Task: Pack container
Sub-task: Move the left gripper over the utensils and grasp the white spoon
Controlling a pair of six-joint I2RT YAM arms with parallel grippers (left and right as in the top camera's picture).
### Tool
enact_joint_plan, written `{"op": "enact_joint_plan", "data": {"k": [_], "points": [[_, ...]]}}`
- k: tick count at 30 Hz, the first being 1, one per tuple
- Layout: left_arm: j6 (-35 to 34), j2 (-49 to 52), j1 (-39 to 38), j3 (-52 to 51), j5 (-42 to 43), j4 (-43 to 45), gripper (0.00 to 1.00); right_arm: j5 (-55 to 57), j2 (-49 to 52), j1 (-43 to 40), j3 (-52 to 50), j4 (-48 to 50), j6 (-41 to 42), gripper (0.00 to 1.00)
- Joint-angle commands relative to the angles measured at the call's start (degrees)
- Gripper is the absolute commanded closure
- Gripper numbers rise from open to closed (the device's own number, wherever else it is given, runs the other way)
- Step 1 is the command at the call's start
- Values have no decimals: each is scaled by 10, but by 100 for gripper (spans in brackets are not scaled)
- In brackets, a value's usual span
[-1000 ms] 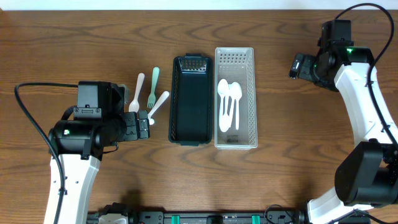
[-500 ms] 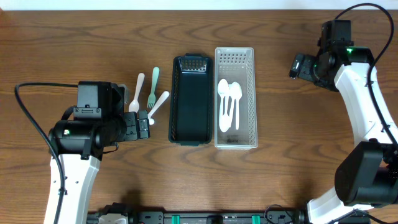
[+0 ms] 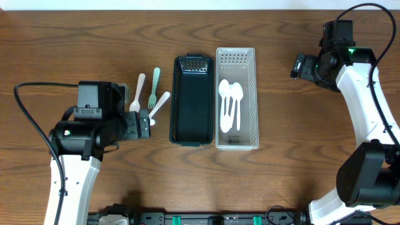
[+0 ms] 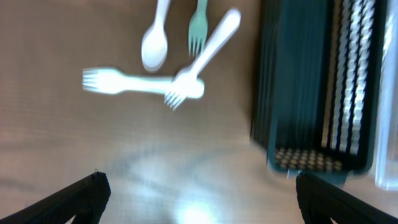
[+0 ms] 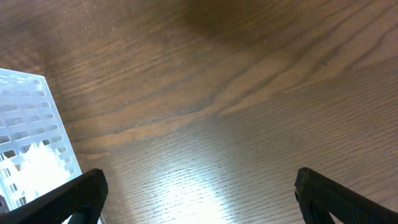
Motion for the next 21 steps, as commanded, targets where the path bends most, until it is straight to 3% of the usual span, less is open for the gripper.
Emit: {"op": "enact_joint_plan", "data": {"k": [1, 7, 17, 21], "points": [[28, 7, 2, 9, -42, 37, 2, -2, -6, -3, 9, -1, -2, 1], [37, 68, 4, 9, -45, 138, 2, -2, -6, -3, 9, -1, -1, 1], [42, 316, 44, 115, -46, 89, 2, -2, -6, -3, 9, -1, -2, 1], [44, 335, 54, 156, -46, 81, 2, -2, -6, -3, 9, -1, -1, 1]]}}
